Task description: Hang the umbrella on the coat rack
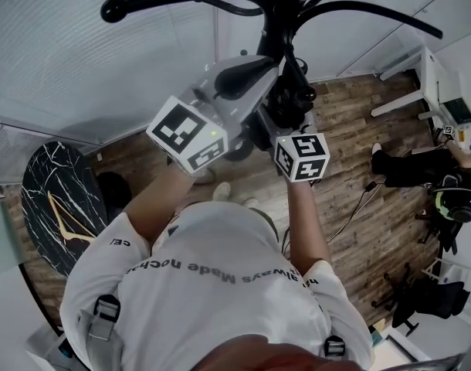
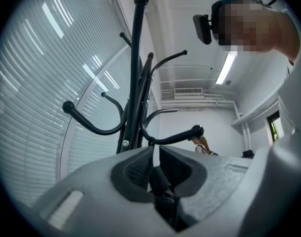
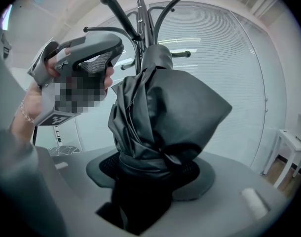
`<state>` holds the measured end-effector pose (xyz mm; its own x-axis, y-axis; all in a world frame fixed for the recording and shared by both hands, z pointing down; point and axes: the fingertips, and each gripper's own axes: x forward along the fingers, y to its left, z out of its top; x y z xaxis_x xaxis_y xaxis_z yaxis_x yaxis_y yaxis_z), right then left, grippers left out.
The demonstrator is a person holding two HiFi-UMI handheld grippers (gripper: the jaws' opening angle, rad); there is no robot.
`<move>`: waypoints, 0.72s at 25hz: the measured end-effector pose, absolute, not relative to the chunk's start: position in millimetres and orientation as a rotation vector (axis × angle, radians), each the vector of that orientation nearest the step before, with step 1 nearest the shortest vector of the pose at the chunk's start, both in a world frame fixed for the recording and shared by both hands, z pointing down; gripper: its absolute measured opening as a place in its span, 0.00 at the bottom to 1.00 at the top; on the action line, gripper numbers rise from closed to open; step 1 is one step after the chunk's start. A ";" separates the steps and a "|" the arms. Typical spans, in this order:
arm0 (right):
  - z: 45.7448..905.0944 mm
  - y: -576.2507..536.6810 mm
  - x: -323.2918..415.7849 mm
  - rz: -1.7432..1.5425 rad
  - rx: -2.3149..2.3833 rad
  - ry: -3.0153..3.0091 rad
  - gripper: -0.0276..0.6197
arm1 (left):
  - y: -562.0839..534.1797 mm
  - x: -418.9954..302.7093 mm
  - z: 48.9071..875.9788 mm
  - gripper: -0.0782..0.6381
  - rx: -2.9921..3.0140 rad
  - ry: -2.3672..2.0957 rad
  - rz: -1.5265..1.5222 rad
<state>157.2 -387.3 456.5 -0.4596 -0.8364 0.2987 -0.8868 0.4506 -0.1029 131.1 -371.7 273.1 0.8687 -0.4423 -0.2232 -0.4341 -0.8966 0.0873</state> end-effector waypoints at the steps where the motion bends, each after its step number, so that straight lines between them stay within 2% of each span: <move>1: 459.1 -387.5 155.2 0.358 1.491 -2.502 0.44 | -371.8 132.1 274.2 0.17 3.003 -0.709 -0.367; 18: 466.5 -373.1 148.3 0.316 1.404 -2.565 0.49 | -355.6 132.5 293.6 0.17 2.959 -0.810 -0.313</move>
